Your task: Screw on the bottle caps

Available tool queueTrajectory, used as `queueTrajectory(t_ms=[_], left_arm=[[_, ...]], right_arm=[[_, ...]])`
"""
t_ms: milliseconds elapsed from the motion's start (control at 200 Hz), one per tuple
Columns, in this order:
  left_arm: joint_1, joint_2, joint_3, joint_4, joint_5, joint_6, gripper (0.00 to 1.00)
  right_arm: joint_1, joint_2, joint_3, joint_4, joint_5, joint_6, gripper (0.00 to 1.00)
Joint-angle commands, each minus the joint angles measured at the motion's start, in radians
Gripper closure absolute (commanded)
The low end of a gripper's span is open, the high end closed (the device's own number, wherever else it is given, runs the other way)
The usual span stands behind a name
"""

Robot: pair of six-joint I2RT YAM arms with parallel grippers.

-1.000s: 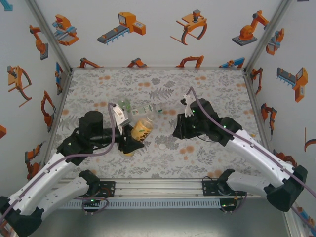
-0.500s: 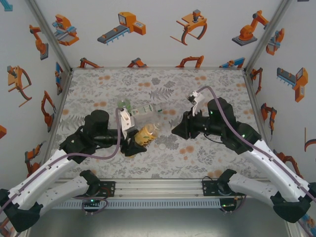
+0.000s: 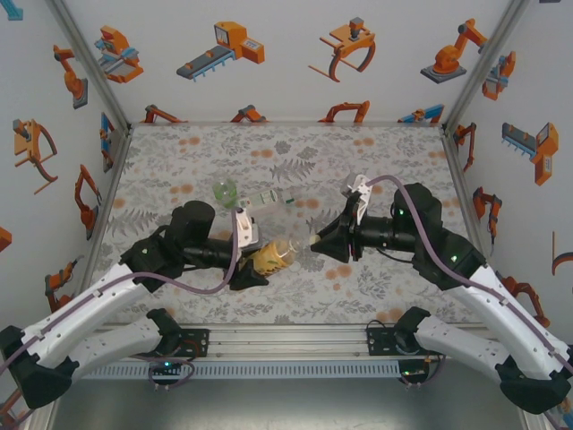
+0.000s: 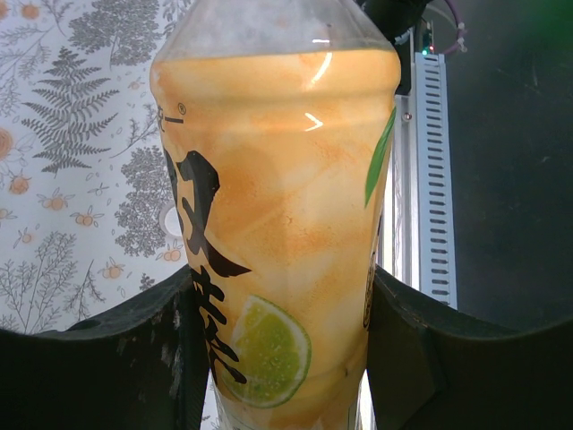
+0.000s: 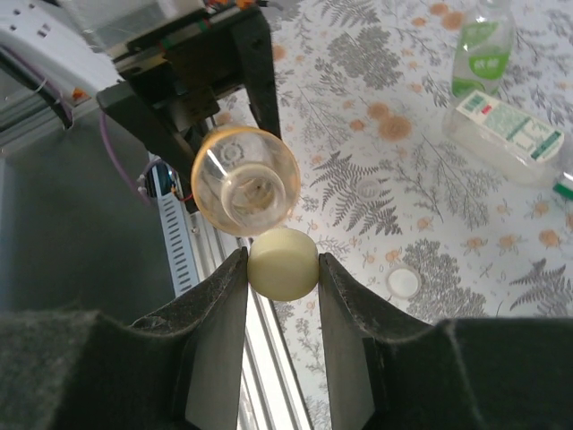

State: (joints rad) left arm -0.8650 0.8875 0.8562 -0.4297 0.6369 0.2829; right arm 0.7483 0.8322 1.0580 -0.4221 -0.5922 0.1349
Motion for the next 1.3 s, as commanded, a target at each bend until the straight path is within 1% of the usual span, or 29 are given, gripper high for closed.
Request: queueTrajectory(t_ms=[0, 90, 270, 576, 726, 921, 1297], left_arm=[[-0.018, 0.025, 0.055, -0.032, 0.022, 0.068, 0.97], [-0.03, 0.048, 0.074, -0.056, 0.017, 0.089, 0.97], [-0.054, 0.056, 0.084, -0.063, 0.018, 0.116, 0.97], [-0.065, 0.038, 0.112, -0.11, 0.03, 0.157, 0.99], [-0.068, 0.038, 0.121, -0.113, 0.029, 0.162, 0.99], [-0.067, 0.057, 0.13, -0.126, 0.028, 0.176, 0.99], [-0.069, 0.074, 0.141, -0.136, 0.029, 0.189, 1.0]], right_arm=[[0.006, -0.012, -0.017, 0.067, -0.112, -0.122, 0.86], [0.006, -0.019, -0.02, 0.069, -0.144, -0.175, 0.87], [0.006, -0.032, -0.023, 0.036, -0.157, -0.251, 0.89], [0.006, -0.001, -0.016, 0.022, -0.308, -0.288, 0.91], [0.006, 0.008, -0.025, 0.031, -0.299, -0.289, 0.91], [0.007, 0.004, -0.035, 0.06, -0.253, -0.285, 0.92], [0.008, 0.018, -0.03, 0.068, -0.285, -0.282, 0.93]])
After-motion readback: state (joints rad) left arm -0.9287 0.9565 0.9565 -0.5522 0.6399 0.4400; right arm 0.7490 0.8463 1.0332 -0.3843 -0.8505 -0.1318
